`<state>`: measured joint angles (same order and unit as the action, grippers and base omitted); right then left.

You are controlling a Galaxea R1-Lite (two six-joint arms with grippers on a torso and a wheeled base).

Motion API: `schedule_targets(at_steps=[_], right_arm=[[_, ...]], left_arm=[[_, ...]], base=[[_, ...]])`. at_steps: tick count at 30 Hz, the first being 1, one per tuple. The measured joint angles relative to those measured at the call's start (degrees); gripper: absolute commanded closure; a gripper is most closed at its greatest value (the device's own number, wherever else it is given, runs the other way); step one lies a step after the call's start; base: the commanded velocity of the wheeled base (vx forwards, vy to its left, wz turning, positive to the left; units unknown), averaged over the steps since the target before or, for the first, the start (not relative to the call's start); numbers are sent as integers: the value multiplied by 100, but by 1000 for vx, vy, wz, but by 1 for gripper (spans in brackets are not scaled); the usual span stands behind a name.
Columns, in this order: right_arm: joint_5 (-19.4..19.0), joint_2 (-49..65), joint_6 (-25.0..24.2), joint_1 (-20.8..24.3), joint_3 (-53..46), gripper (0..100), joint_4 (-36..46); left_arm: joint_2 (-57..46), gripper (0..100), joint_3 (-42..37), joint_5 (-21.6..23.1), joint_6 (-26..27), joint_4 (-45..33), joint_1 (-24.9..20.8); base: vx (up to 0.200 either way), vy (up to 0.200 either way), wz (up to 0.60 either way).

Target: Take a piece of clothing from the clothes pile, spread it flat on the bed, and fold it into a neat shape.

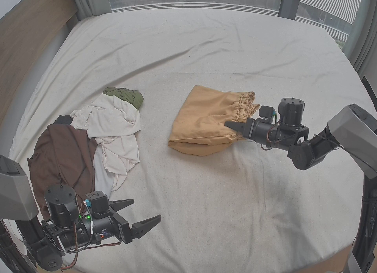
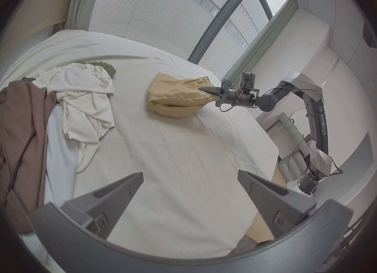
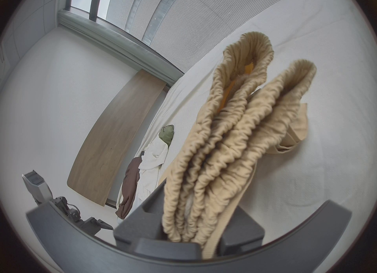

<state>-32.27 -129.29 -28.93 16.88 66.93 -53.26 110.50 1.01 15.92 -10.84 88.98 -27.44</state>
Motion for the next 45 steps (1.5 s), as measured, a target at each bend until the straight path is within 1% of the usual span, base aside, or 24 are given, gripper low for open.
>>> schedule_targets(at_steps=[3, 5, 10, 15, 16, 23, 27, 35, 41, 45], right_arm=[[-20, 44, -2, -52, -393, 100, -367], [-18, 46, -7, -62, -544, 100, -463], [2, -48, 2, -77, -657, 100, -525], [11, -229, 9, -68, -725, 100, -805], [11, -255, 9, -68, -728, 0, -846], [26, -360, 11, -101, -753, 0, -881], [33, -295, 39, -184, -955, 0, -881], [68, 346, 200, -503, -1597, 0, -936], [93, 1065, 211, -813, -1805, 0, -925], [96, 1526, 200, -884, -1818, 0, -720]], left_arm=[[17, 0, 0, 0, -5, -2, -28], [23, 0, 0, 0, -5, 0, -37], [23, 0, 0, 0, -5, 0, -43], [12, 0, 0, -2, -5, 0, -43], [12, 0, 0, -2, -5, 0, -43], [-7, 0, 0, -2, -5, 0, -43], [-29, 0, 0, -2, -5, 0, -41], [-82, 0, 0, -2, -5, 0, -41], [-94, 0, 0, -2, -9, 0, -41], [-94, 0, 0, -2, -20, 0, -37]], base=[[0, 0, 0], [0, 0, 0], [0, 0, 0], [0, 0, 0], [0, 0, 0], [0, 0, 0], [0, 0, 0], [0, 0, 0], [0, 0, 0], [0, 0, 0]])
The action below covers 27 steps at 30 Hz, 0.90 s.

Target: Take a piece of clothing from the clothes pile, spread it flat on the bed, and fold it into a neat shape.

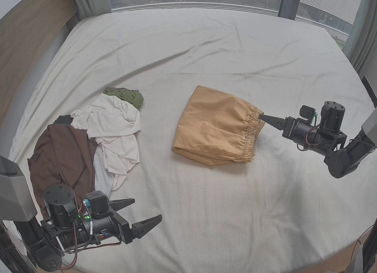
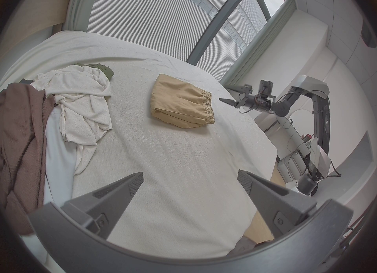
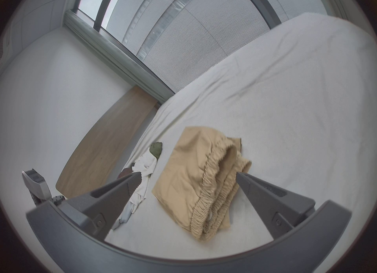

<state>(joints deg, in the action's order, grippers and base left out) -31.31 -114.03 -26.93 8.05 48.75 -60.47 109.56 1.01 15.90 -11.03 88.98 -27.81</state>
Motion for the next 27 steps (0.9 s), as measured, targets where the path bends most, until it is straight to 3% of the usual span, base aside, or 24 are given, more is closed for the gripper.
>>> schedule_targets(at_steps=[6, 13, 27], right_arm=[[9, 223, 2, 335, 257, 0, 261], [41, -295, 11, 636, 933, 0, 567], [457, -1408, 235, 730, 1236, 0, 485]], left_arm=[[-5, 0, 0, 0, -2, 0, 6], [-18, 0, 0, 0, -16, 0, 35], [-200, 0, 0, 0, -65, -2, 46]], base=[[0, 0, 0], [0, 0, 0], [0, 0, 0]])
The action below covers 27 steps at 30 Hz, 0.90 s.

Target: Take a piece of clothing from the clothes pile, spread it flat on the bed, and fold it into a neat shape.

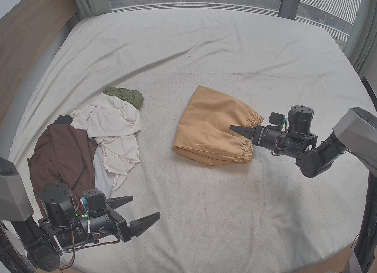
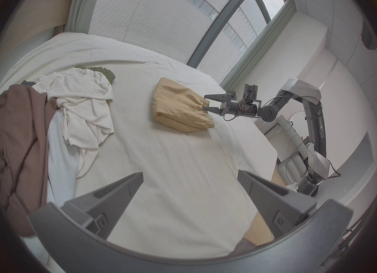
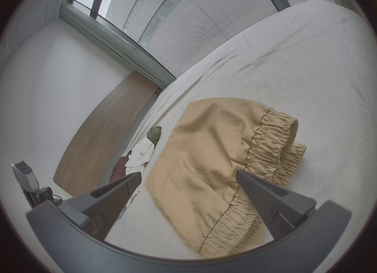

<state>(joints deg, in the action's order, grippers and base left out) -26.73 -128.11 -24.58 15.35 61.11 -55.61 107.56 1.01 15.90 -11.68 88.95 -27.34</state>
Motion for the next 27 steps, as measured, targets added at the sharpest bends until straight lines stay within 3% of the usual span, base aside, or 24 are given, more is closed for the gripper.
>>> schedule_targets(at_steps=[8, 18, 23, 27], right_arm=[[41, 510, 20, 50, -367, 0, -30], [60, 2828, 213, 38, -1807, 0, 11], [63, 4195, 419, -124, -2617, 0, 257], [68, 5344, 539, -286, -3101, 0, 686]], left_arm=[[-452, 0, -2, -41, -268, 0, -129], [-1774, 0, -2, -363, -780, -55, -518], [-2544, 0, -2, -452, -830, -589, -611], [-3352, 0, -2, -501, -816, -1593, -630]], base=[[0, 0, 0], [0, 0, 0], [0, 0, 0], [0, 0, 0]])
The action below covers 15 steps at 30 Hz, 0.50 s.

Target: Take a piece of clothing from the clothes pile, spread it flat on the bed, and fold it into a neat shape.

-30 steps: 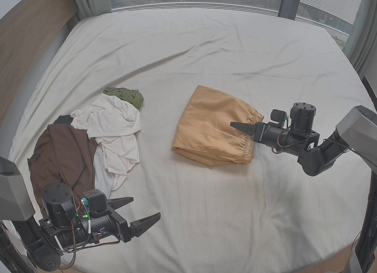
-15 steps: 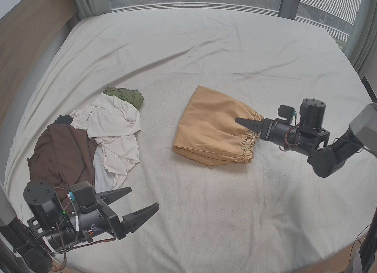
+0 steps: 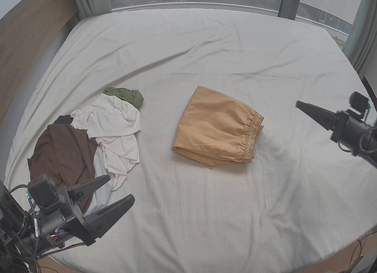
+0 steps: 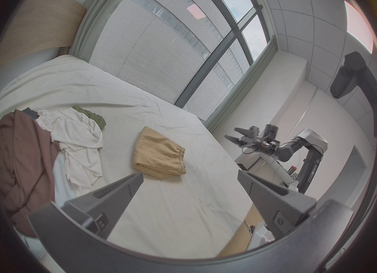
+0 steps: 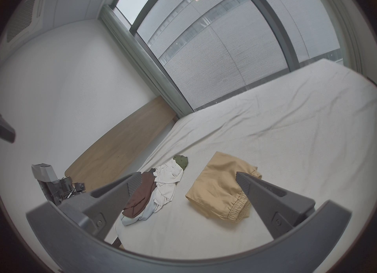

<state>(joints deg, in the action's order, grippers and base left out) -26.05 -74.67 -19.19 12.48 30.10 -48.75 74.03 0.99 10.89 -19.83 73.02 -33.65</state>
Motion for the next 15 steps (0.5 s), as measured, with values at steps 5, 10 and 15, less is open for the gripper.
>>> schedule_targets(at_steps=[5, 10, 15], right_arm=[[-2, 1309, 83, -152, -362, 0, 690], [-5, 2423, 154, -257, -673, 0, 1296], [-9, 3418, 190, -400, -1221, 0, 1599]], left_arm=[[-1197, 0, -2, -9, 21, -1491, 154], [-2531, 0, 0, 11, 33, -2945, 507], [-3867, 0, 0, 68, 51, -4157, 1067]], base=[[0, 0, 0], [0, 0, 0], [0, 0, 0]])
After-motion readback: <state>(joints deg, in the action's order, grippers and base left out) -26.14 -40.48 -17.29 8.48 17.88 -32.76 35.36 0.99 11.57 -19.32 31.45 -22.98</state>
